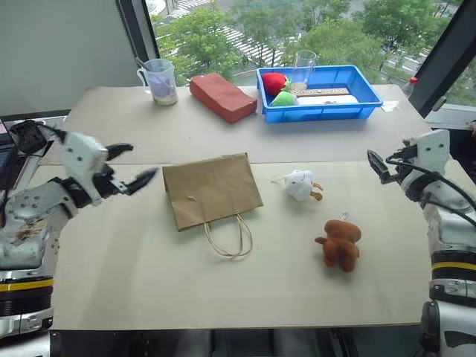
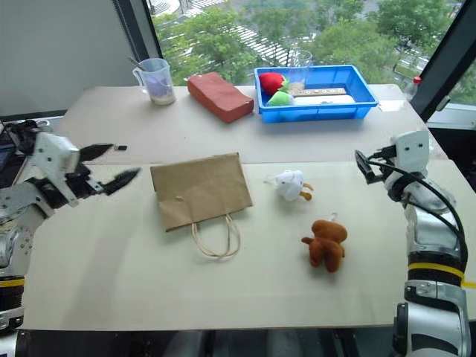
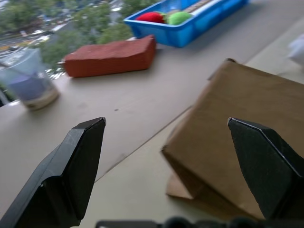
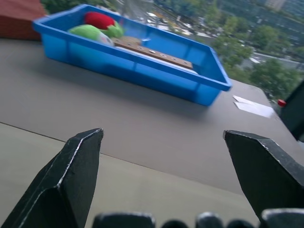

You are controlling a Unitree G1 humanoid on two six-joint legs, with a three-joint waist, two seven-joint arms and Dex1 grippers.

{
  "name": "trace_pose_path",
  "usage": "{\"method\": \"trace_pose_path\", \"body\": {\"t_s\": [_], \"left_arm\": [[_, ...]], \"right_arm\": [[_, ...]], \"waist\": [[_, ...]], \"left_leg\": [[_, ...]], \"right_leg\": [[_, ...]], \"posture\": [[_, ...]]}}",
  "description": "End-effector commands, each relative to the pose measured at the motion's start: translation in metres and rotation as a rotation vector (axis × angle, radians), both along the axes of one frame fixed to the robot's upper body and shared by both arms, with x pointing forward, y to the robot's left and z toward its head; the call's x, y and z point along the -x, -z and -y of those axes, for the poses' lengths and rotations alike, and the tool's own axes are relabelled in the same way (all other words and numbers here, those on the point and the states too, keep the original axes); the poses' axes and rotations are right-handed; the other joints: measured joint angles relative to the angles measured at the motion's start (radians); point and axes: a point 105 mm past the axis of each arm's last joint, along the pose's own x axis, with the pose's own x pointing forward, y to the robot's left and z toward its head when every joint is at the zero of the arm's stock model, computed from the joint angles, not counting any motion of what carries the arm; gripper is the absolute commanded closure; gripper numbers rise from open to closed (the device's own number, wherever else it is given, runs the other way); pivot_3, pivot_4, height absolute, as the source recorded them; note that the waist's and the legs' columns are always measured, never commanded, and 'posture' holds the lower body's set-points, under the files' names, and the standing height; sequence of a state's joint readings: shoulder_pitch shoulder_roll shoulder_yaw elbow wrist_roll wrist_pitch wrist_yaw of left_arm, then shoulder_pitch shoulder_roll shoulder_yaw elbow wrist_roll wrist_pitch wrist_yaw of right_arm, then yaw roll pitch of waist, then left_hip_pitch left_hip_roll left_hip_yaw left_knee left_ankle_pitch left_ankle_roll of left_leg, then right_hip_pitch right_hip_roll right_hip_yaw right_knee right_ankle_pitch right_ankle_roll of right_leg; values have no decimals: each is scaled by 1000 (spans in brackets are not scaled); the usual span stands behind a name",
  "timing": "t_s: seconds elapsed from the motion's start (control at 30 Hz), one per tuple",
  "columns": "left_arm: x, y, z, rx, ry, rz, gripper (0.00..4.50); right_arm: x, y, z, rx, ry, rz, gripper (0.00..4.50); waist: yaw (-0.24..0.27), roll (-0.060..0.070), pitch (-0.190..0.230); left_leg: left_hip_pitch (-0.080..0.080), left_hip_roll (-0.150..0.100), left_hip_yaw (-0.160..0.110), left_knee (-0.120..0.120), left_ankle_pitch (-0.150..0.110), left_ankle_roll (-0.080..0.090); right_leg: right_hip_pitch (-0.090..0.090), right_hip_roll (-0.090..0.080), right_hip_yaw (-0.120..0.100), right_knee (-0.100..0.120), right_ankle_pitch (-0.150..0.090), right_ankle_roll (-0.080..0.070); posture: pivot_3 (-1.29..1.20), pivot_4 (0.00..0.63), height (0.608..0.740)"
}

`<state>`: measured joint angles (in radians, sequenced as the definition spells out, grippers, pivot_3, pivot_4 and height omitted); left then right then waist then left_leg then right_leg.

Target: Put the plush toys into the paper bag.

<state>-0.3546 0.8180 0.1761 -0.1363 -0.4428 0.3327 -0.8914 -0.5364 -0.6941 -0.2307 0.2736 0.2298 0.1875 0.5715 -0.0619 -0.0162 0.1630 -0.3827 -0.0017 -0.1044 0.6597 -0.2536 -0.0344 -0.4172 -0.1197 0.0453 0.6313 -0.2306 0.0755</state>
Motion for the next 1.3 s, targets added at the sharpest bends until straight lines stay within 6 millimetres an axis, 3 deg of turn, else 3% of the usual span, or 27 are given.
{"method": "trace_pose_path", "body": {"t_s": [0.03, 0.2, 0.47, 0.8, 1.07, 1.3], "left_arm": [[23, 9, 49, -144, 282, -33, 112], [42, 55, 82, -328, 533, -101, 112], [36, 87, 103, -479, 687, -65, 112], [23, 104, 104, -524, 684, -60, 112], [16, 108, 105, -526, 665, -65, 112], [28, 93, 109, -415, 728, -120, 112]], "right_arm": [[19, -20, -48, 27, -277, -20, 0], [60, -7, -107, 83, -605, -155, 0], [105, 13, -148, 139, -810, -271, 0], [122, 19, -154, 136, -829, -305, 0], [125, 21, -156, 129, -824, -304, 0], [124, 21, -152, 132, -819, -307, 0]], "waist": [[0, 0, 0], [3, 0, 0], [33, 0, 0], [43, 0, 0], [47, 0, 0], [46, 0, 0]], "left_leg": [[0, 0, 0, 0, 0, 0], [0, 0, 0, 0, -1, 3], [0, 0, 0, 1, -1, 2], [-1, 0, 0, 2, -1, 2], [-1, 0, 0, 2, -1, 2], [-1, 0, 0, 2, -1, 2]], "right_leg": [[0, 0, 0, 0, 0, 0], [-1, 0, 0, 0, 0, 0], [0, 1, -1, 0, 0, 0], [-1, 0, -1, 0, 0, 0], [0, 0, -1, 0, 0, 0], [0, 1, -1, 0, 0, 0]], "posture": [[0, 150, 740], [0, 150, 740], [0, 150, 740], [0, 150, 740], [0, 150, 740], [0, 150, 740]]}}
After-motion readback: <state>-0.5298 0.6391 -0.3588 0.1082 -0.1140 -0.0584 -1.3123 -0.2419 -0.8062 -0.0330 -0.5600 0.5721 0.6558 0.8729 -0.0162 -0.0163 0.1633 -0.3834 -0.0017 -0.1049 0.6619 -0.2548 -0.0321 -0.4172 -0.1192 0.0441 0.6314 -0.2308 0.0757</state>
